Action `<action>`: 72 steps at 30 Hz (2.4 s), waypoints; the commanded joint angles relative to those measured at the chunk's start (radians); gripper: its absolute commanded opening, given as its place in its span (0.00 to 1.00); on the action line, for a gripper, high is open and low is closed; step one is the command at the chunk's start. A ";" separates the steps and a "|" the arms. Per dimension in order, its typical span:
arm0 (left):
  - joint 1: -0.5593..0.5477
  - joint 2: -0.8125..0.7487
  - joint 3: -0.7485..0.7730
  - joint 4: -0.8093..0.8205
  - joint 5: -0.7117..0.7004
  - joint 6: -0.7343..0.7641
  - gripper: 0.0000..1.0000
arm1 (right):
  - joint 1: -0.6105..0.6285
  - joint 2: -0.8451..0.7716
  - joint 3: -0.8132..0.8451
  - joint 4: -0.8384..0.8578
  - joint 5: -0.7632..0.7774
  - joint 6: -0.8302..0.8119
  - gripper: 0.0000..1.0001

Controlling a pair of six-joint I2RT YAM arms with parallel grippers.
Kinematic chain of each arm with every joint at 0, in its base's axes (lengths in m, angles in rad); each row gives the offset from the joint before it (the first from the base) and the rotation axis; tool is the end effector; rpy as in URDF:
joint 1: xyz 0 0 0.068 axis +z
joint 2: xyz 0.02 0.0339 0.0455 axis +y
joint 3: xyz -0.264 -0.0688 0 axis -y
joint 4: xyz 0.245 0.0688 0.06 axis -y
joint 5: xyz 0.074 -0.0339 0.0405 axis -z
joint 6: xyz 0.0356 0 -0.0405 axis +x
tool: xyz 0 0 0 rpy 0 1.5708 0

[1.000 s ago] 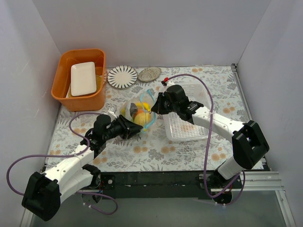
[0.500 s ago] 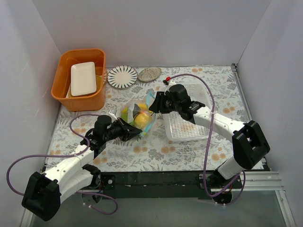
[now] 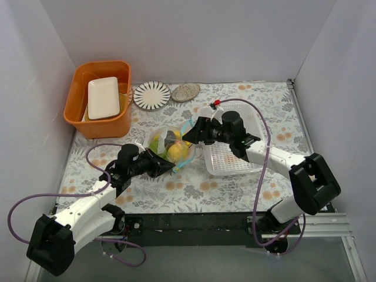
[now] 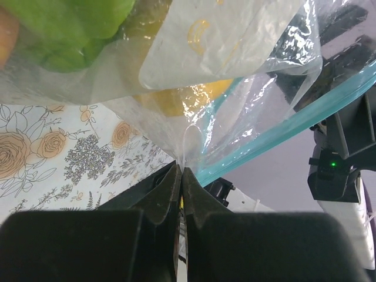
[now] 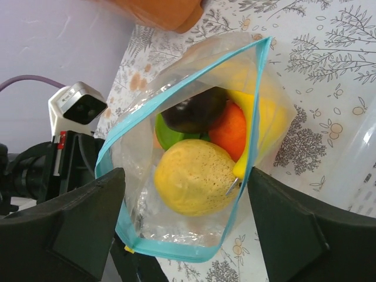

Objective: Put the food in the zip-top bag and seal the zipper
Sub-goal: Zip the zipper food storage bag at the center of the board.

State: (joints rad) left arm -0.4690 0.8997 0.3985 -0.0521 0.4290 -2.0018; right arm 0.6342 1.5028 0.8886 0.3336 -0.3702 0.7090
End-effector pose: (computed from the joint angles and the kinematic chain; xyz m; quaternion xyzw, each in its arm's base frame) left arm 0.1628 -0.0991 0.1993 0.5171 -0.6867 0.5106 0.0189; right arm 0.2661 0.2118 0.2550 -0.0812 0.7890 0.4829 0.3711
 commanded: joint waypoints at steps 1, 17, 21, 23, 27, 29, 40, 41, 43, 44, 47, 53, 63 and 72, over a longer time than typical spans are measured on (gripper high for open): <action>-0.005 -0.012 0.025 -0.018 -0.022 0.001 0.00 | -0.019 -0.096 -0.059 0.145 -0.010 0.064 0.94; -0.005 -0.015 0.026 -0.025 -0.022 0.005 0.00 | -0.084 -0.050 0.073 -0.056 0.068 0.057 0.98; -0.005 -0.018 0.026 -0.025 -0.021 0.008 0.00 | -0.099 -0.015 0.131 -0.103 0.097 0.026 0.98; -0.005 -0.015 0.028 -0.025 -0.021 0.009 0.00 | -0.108 -0.003 0.150 -0.123 0.096 0.023 0.98; -0.005 -0.005 0.031 -0.019 -0.016 0.009 0.00 | -0.128 0.022 0.158 -0.076 0.025 0.067 0.98; -0.005 -0.001 0.033 -0.020 -0.015 0.012 0.00 | -0.131 0.022 0.157 -0.065 -0.002 0.095 0.98; -0.005 0.007 0.043 -0.022 -0.015 0.018 0.00 | -0.110 0.042 0.253 -0.195 -0.102 0.109 0.98; -0.005 0.007 0.043 -0.023 -0.015 0.020 0.00 | -0.108 0.045 0.271 -0.209 -0.102 0.109 0.98; -0.005 0.010 0.048 -0.025 -0.016 0.020 0.00 | -0.102 0.076 0.299 -0.252 -0.130 0.107 0.98; -0.005 0.011 0.048 -0.025 -0.015 0.020 0.00 | -0.099 0.088 0.306 -0.258 -0.139 0.106 0.98; -0.005 0.015 0.053 -0.025 -0.013 0.024 0.00 | -0.084 0.103 0.319 -0.292 -0.121 0.104 0.98; -0.003 0.010 0.053 -0.029 -0.012 0.024 0.00 | -0.077 0.129 0.360 -0.378 -0.098 0.089 0.98; -0.005 0.007 0.046 -0.020 -0.006 0.023 0.00 | -0.076 0.246 0.461 -0.363 -0.125 0.099 0.98; -0.003 0.001 0.045 -0.031 0.002 0.026 0.00 | -0.076 0.341 0.581 -0.404 -0.092 0.099 0.95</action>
State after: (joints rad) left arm -0.4690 0.9154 0.4164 -0.0692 0.4229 -1.9896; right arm 0.5533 1.8496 1.4220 -0.0654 -0.4774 0.8101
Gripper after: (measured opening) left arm 0.010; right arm 0.976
